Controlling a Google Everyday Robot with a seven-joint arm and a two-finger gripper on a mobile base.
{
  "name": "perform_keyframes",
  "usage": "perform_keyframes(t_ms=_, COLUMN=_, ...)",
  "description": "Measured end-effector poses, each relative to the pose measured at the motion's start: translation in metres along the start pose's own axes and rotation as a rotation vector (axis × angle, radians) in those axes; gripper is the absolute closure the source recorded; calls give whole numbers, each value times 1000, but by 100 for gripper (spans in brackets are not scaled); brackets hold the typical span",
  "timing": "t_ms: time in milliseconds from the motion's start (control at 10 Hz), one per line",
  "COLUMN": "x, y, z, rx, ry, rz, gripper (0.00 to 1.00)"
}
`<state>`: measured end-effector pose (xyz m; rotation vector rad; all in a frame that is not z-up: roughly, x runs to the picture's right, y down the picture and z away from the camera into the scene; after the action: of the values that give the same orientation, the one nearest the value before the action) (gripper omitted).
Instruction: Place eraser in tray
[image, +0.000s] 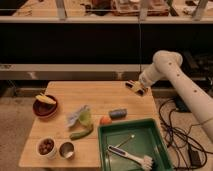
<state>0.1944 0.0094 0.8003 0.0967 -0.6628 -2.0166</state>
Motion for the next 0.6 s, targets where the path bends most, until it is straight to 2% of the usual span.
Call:
perform_keyframes(t_ms=200, x=-32, y=-25, z=-9, rx=-67, ry=4, rz=-22, gripper=100)
perform_keyframes(t_ms=300, x=-58, y=-40, z=-17, rx=-98, ry=2, rz=-29, gripper=100)
perform_keyframes(t_ms=400, x=-78, y=-55, z=-21, rx=-104, ry=-3, rz=-33, gripper=100)
perform_keyframes(t_ms=600, x=-121, y=-79, z=-28, rx=-80, ry=-16, rz=-20, gripper=100)
